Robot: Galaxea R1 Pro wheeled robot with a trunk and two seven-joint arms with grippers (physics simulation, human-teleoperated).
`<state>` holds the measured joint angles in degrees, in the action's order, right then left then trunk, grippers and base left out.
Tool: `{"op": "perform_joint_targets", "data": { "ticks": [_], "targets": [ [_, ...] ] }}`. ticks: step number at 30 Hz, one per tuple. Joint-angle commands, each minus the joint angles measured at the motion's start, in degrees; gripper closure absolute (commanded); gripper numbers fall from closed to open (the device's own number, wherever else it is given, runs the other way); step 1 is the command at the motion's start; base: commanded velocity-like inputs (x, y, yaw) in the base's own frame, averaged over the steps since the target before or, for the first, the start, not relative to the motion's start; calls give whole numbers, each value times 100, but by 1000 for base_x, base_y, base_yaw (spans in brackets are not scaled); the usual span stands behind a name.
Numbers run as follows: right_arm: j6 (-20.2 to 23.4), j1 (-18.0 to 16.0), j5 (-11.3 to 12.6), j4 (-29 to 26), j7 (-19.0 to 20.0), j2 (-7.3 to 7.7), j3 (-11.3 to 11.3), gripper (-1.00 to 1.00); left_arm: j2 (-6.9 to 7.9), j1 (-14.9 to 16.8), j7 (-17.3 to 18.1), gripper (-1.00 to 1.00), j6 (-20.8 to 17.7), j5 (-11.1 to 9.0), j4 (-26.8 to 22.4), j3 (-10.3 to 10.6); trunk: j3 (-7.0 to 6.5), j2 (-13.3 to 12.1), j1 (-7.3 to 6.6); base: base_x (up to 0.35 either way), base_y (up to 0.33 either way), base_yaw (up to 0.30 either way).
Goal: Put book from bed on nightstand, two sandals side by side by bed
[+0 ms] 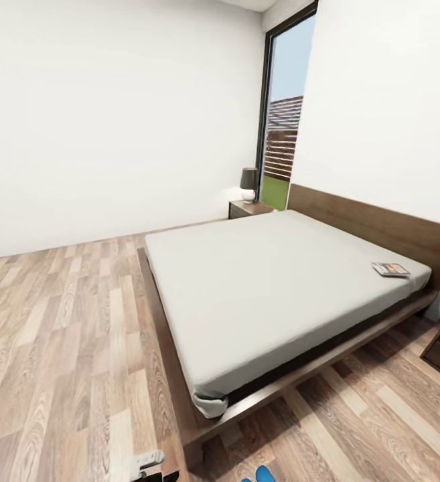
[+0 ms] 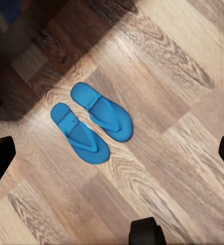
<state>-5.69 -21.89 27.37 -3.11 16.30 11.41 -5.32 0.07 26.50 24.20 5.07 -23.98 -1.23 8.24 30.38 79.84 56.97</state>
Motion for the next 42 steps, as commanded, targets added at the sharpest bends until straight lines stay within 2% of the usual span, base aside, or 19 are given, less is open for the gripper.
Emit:
{"op": "perform_joint_targets", "data": {
  "ticks": [1, 42],
  "targets": [
    [-20, -7, 58, 11, 23, 0, -48, -100, 1, 4, 14, -100, 29, -45, 8, 48, 5, 3, 0, 0, -26, -300],
    [-20, -7, 58, 12, 24, 1, -48, -100, 1, 4, 14, -100, 29, -45, 8, 47, 5, 3, 0, 0, -1, -300]
  ]
}}
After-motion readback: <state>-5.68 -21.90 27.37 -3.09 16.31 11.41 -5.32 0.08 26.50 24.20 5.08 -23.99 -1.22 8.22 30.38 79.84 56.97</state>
